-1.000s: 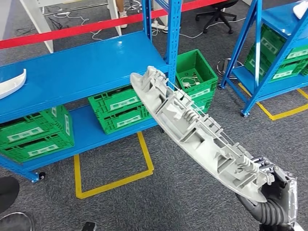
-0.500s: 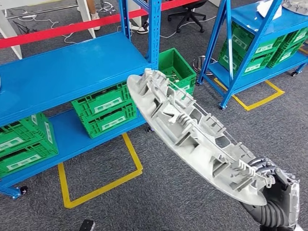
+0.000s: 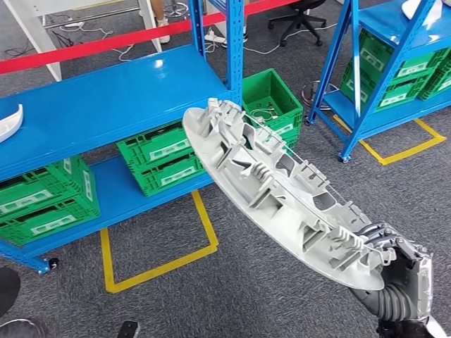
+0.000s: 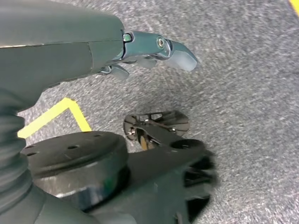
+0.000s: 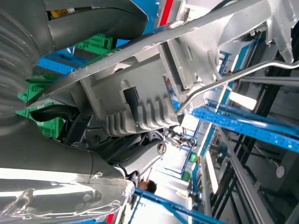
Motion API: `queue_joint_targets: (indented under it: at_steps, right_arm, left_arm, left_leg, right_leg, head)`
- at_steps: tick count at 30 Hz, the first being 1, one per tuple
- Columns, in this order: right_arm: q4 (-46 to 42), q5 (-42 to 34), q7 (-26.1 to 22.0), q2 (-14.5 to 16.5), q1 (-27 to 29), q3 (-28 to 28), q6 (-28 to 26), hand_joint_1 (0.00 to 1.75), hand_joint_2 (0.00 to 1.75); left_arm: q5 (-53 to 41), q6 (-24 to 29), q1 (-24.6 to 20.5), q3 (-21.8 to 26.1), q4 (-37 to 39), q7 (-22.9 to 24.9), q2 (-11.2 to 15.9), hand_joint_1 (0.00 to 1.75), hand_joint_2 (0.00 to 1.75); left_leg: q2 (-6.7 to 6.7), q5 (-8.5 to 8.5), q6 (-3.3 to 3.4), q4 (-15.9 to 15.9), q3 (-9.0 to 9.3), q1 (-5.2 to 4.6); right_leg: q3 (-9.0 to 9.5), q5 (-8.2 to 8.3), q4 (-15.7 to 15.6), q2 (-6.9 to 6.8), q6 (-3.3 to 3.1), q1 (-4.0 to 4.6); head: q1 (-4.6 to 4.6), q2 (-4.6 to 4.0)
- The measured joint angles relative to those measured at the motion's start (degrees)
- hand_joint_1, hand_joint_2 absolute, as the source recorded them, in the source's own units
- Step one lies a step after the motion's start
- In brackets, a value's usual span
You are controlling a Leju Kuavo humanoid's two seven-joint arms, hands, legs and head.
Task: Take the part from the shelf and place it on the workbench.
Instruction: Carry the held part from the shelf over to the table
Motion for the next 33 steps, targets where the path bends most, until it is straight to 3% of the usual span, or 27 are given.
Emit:
queue_joint_targets:
  at_steps: [1, 2, 4, 6, 8, 10, 11, 13, 15, 16, 17, 19, 20, 22, 24, 26, 28, 30, 31, 33]
  right_arm:
    - [0.1, 0.0, 0.0, 0.0, 0.0, 0.0, 0.0, 1.75, 1.75]
    - [0.1, 0.0, 0.0, 0.0, 0.0, 0.1, 0.0, 1.75, 1.75]
    - [0.1, 0.0, 0.0, 0.0, 0.0, 0.1, 0.0, 1.75, 1.75]
    - [0.1, 0.0, 0.0, -0.1, 0.0, 0.1, -0.1, 1.75, 1.75]
    - [0.1, 0.0, 0.0, -0.2, -0.1, 0.2, -0.1, 1.75, 1.75]
    - [0.1, 0.0, 0.0, -0.3, -0.1, 0.3, -0.1, 1.75, 1.75]
    - [0.2, 0.0, 0.0, -0.4, 0.0, 0.3, -0.1, 1.75, 1.75]
    - [0.2, 0.0, -0.1, -0.5, 0.0, 0.4, -0.1, 1.75, 1.75]
    - [0.3, 0.0, -0.1, -0.5, 0.0, 0.4, -0.1, 1.75, 1.75]
    - [0.4, 0.0, -0.1, -0.6, 0.0, 0.4, -0.1, 1.75, 1.75]
    - [0.5, 0.0, -0.1, -0.6, 0.0, 0.4, -0.1, 1.75, 1.75]
    - [0.5, 0.0, -0.1, -0.6, 0.0, 0.5, -0.1, 1.75, 1.75]
    - [0.6, 0.0, -0.1, -0.6, -0.1, 0.5, -0.1, 1.75, 1.75]
    - [0.7, -0.1, -0.2, -0.6, -0.2, 0.5, -0.1, 1.75, 1.75]
    - [0.9, -0.1, -0.3, -0.6, -0.2, 0.5, 0.0, 1.75, 1.75]
    - [1.1, -0.3, -0.5, -0.7, -0.4, 0.5, 0.2, 1.75, 1.75]
    - [1.3, -0.6, -0.8, -0.7, -0.4, 0.5, 0.6, 1.75, 1.75]
    - [1.7, -1.0, -1.2, -0.7, -0.6, 0.5, 1.3, 1.75, 1.75]
    - [2.0, -1.2, -1.4, -0.7, -0.8, 0.5, 1.6, 1.75, 1.75]
    - [2.5, -1.3, -1.6, -0.7, -1.2, 0.6, 2.3, 1.75, 1.75]
  left_arm:
    - [0.0, 0.0, 0.1, 0.0, 0.0, 0.0, 0.0, 0.0, 1.75]
    - [0.0, 0.0, 0.1, 0.1, 0.0, 0.0, 0.0, 0.0, 1.75]
    - [0.0, 0.1, 0.0, 0.2, 0.0, 0.0, 0.0, 0.0, 1.75]
    - [0.0, 0.1, -0.3, 0.2, 0.0, 0.0, 0.0, 0.0, 1.75]
    - [0.0, 0.1, -0.3, 0.3, 0.0, 0.0, 0.0, 0.0, 1.75]
    - [0.0, 0.1, -0.1, 0.3, 0.0, 0.0, 0.0, 0.0, 1.75]
    - [0.0, 0.1, -0.1, 0.3, 0.0, 0.0, 0.0, 0.0, 1.75]
    - [0.0, 0.1, -0.2, 0.3, 0.0, 0.0, -0.1, 0.0, 1.75]
    - [0.0, 0.1, -0.1, 0.3, 0.0, 0.0, -0.1, 0.0, 1.75]
    - [0.0, 0.1, -0.1, 0.3, 0.0, 0.0, -0.1, 0.0, 1.75]
    - [0.0, 0.1, 0.0, 0.3, 0.0, 0.0, -0.1, 0.0, 1.75]
    - [0.0, 0.1, -0.1, 0.3, 0.0, 0.0, -0.2, 0.0, 1.75]
    - [0.0, 0.1, -0.1, 0.4, 0.0, 0.0, -0.2, 0.0, 1.75]
    - [0.1, 0.2, -0.1, 0.4, 0.0, 0.0, -0.1, 0.0, 1.75]
    - [0.3, 0.3, 0.0, 0.5, 0.0, 0.0, -0.1, 0.0, 1.75]
    - [0.7, 0.0, 0.2, 0.8, 0.0, 0.0, -0.1, 0.0, 1.75]
    - [1.3, -0.6, 0.1, 1.2, 0.0, -0.2, -0.1, 0.0, 1.75]
    - [1.8, -1.1, 0.0, 1.7, 0.0, -0.5, -0.1, 0.0, 1.75]
    - [2.0, -1.2, 0.0, 1.9, 0.0, -0.6, -0.1, 0.0, 1.75]
    - [2.2, -1.4, 0.1, 2.3, 0.0, -0.9, -0.1, 0.0, 1.75]
  left_leg:
    - [0.09, 0.89, 0.05, -0.4, 0.26, -0.01]
    - [0.41, 2.66, 0.17, -3.1, 1.7, -0.02]
    - [2.71, 6.03, 0.58, -11.3, 6.03, -0.28]
    - [4.39, 7.23, 1.08, -16.0, 8.27, -0.6]
    - [3.54, 7.35, 1.63, -16.5, 8.08, -0.72]
    - [2.44, 7.72, 2.31, -16.6, 7.99, -0.49]
    - [1.9, 7.93, 2.65, -16.7, 7.97, -0.31]
    - [0.76, 8.19, 3.06, -16.7, 7.75, -0.17]
    - [-0.48, 8.38, 3.12, -16.7, 7.57, -0.17]
    - [-1.17, 8.49, 3.04, -16.7, 7.54, -0.14]
    - [-1.9, 8.62, 2.89, -16.7, 7.52, -0.07]
    - [-3.34, 8.86, 2.37, -16.6, 7.45, 0.01]
    - [-3.95, 8.97, 2.04, -16.6, 7.32, -0.03]
    - [-4.83, 9.23, 1.32, -16.6, 6.97, -0.08]
    - [-5.3, 9.56, 0.61, -16.7, 6.61, 0.13]
    - [-3.6, 7.88, 0.11, -14.3, 5.3, 0.06]
    - [-0.97, 3.68, -0.16, -7.3, 1.97, -0.09]
    - [-0.04, 0.86, -0.27, -0.5, -1.11, -0.08]
    - [0.09, 1.01, -0.2, 0.3, -1.29, -0.08]
    - [0.82, 4.05, 0.21, -4.9, 1.92, -0.21]
  right_leg:
    - [0.01, 0.0, 0.0, -0.5, -0.02, 0.04]
    - [0.07, 0.0, 0.0, -1.0, -0.01, 0.07]
    - [0.2, -0.11, 0.1, -1.91, 0.2, 0.28]
    - [0.24, -0.2, 0.3, -2.74, 0.72, 0.58]
    - [0.35, -0.19, 0.1, -3.75, 1.32, 0.63]
    - [-0.1, -1.18, 1.2, -2.98, 2.0, 0.46]
    - [-1.04, -2.6, 3.4, -1.84, 2.32, 0.36]
    - [-4.41, -6.65, 11.1, 0.52, 2.73, 0.18]
    - [-7.03, -8.8, 17.0, 1.12, 2.86, 0.12]
    - [-6.79, -8.16, 16.7, 1.19, 2.86, 0.09]
    - [-5.4, -6.61, 14.2, 1.39, 2.84, 0.01]
    - [-0.75, -3.18, 5.5, 3.12, 2.87, -0.25]
    - [0.96, -2.25, 2.3, 3.94, 2.72, -0.36]
    - [2.17, -1.95, 0.0, 4.55, 2.15, -0.26]
    - [2.12, -1.47, 0.0, 3.45, 1.16, -0.13]
    - [1.89, -0.96, -0.1, 2.29, 0.34, -0.23]
    - [1.5, -0.71, -0.2, 1.04, -0.07, -0.16]
    - [1.12, -0.61, -0.2, -0.38, -0.21, 0.03]
    - [1.01, -0.58, -0.1, -1.08, -0.24, 0.12]
    - [1.04, -0.59, -0.1, -2.46, -0.22, 0.26]
  head:
    - [0.01, 0.0]
    - [0.01, 0.0]
    - [-0.03, 0.0]
    - [-0.04, 0.0]
    - [-0.04, 0.0]
    - [0.07, 0.0]
    - [0.15, 0.0]
    - [0.37, 0.0]
    - [0.39, 0.0]
    - [0.37, 0.0]
    - [0.38, 0.0]
    - [0.41, 0.0]
    - [0.37, 0.0]
    - [0.26, 0.0]
    - [0.21, 0.0]
    - [-0.08, 0.0]
    - [-0.45, 0.0]
    - [-0.51, 0.0]
    - [-0.51, 0.0]
    - [-0.51, 0.0]
